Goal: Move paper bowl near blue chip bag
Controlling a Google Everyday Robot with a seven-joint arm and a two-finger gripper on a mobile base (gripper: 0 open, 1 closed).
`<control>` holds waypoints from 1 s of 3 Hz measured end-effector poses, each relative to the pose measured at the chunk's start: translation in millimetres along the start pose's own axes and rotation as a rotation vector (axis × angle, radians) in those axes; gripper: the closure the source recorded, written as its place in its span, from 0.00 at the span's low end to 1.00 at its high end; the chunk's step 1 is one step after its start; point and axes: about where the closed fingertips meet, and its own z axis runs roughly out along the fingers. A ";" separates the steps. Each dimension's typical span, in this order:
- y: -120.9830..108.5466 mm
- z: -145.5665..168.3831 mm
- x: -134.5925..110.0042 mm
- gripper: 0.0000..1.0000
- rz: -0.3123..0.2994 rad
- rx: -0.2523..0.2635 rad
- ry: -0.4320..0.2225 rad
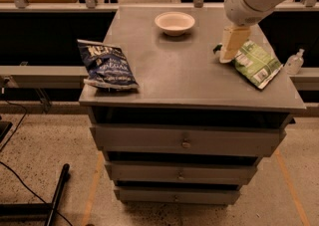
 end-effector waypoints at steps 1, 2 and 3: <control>-50.4 29.2 -7.6 0.00 0.009 0.156 -0.029; -104.9 75.9 -27.8 0.00 0.013 0.293 -0.098; -104.6 75.8 -28.0 0.00 0.012 0.292 -0.098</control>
Offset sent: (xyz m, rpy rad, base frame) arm 0.1840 0.0812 0.0271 0.2057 -0.3904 0.0672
